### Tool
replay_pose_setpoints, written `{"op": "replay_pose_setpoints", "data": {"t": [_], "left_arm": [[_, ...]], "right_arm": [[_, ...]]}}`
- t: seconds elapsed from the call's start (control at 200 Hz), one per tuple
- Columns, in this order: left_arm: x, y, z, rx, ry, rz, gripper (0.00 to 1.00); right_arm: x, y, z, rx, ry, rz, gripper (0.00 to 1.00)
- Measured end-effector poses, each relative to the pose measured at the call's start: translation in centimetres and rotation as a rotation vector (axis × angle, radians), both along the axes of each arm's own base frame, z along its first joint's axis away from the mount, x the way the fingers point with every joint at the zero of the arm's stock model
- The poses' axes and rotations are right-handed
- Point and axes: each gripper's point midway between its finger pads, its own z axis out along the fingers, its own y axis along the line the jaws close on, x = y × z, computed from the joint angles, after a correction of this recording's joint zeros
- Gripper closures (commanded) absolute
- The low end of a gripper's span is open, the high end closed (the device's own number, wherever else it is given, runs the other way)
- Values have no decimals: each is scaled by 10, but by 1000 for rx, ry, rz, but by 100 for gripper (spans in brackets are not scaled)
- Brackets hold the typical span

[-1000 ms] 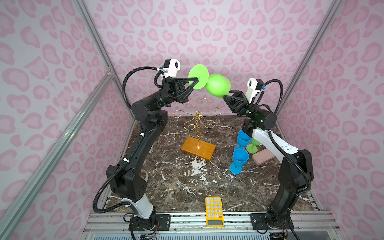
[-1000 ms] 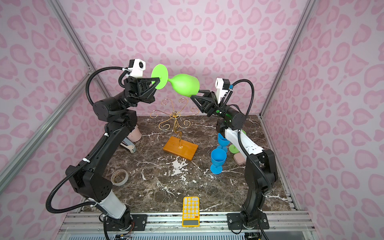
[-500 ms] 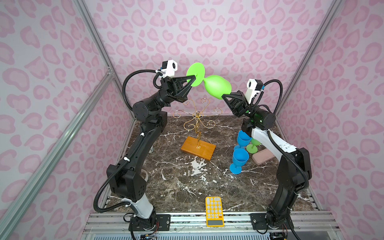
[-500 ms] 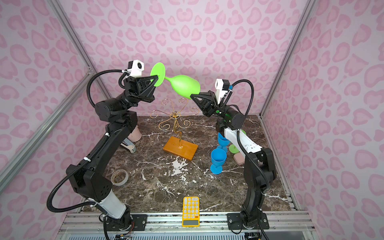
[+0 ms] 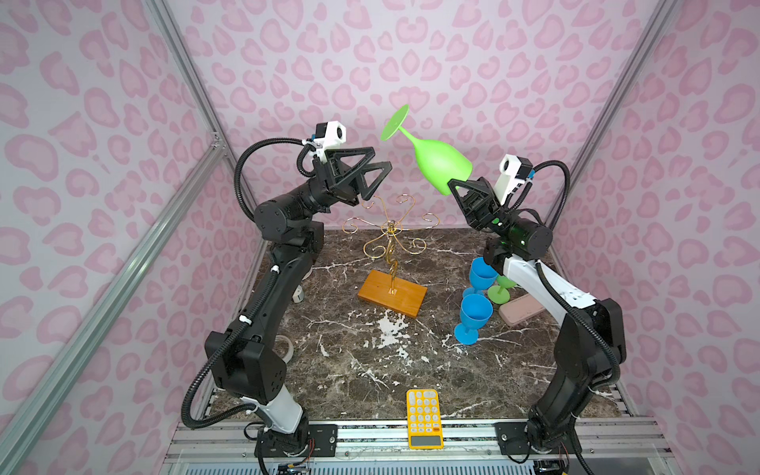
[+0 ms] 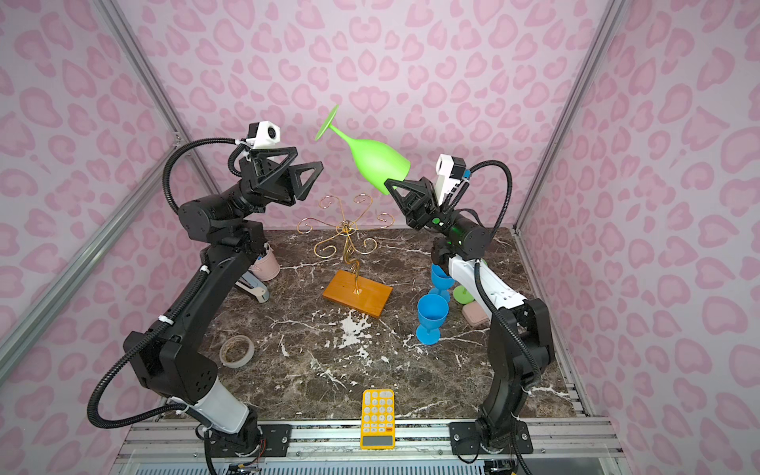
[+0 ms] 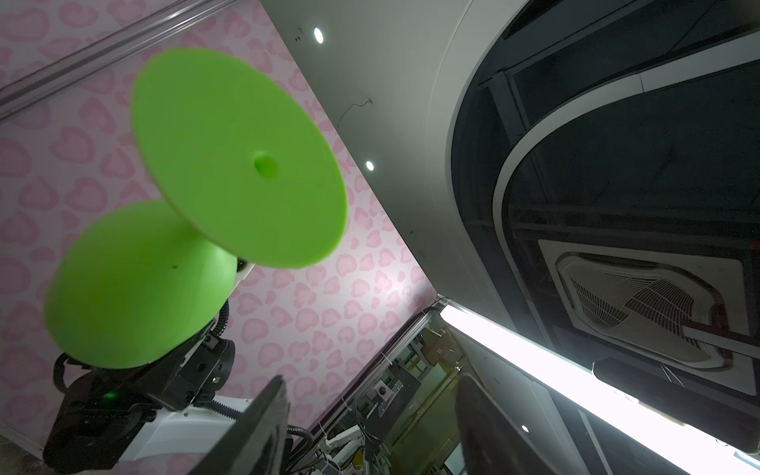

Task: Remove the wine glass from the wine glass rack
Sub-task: 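Grasp the green glass bowl with the right gripper and open the left gripper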

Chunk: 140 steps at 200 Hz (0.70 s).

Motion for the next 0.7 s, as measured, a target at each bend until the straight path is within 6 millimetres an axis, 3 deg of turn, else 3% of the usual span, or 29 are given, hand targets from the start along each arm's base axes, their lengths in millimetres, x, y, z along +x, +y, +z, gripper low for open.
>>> {"op": "replay_pose_setpoints", "data": {"t": [0.065, 0.36, 0.585, 0.7], "left_arm": [[-2, 0, 0, 11, -1, -2, 18], [-13, 9, 3, 98, 48, 33, 0], [8, 20, -22, 148, 85, 124, 3], [19, 24, -33, 171, 92, 165, 3]], "right_arm": [[2, -7, 1, 16, 17, -21, 100], [10, -10, 12, -63, 101, -194, 100], [8, -13, 26, -253, 182, -461, 100], [1, -24, 20, -371, 234, -577, 100]]}}
